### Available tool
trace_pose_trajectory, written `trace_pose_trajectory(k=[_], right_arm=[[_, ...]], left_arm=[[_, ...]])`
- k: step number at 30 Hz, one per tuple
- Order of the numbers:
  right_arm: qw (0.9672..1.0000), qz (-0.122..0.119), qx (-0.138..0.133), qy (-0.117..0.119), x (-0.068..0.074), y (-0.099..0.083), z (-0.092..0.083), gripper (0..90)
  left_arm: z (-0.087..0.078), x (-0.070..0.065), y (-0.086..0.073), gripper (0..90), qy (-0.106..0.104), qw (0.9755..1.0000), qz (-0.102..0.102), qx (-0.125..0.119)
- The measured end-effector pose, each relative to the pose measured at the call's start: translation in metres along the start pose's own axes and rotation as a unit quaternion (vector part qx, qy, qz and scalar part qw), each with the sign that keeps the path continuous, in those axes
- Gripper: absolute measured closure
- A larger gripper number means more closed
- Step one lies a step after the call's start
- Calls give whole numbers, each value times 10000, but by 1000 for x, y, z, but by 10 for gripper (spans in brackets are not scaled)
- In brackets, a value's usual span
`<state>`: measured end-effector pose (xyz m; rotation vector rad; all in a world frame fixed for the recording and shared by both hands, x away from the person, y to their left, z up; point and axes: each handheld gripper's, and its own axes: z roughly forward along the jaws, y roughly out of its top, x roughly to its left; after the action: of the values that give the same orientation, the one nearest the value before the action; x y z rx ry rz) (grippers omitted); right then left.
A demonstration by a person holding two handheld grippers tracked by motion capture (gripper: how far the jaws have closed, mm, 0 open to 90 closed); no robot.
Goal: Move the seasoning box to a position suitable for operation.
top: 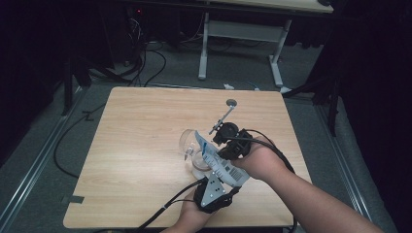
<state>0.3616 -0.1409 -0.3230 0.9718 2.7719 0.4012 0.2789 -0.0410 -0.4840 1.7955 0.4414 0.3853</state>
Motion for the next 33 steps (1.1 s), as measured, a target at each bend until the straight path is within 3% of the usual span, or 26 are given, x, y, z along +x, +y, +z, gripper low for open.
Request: trace_pose_trajectory(k=[33], right_arm=[[10000,-5,10,-28,1,2,0,900]], left_arm=[[0,0,1,585,-22,10000,-32,-35]])
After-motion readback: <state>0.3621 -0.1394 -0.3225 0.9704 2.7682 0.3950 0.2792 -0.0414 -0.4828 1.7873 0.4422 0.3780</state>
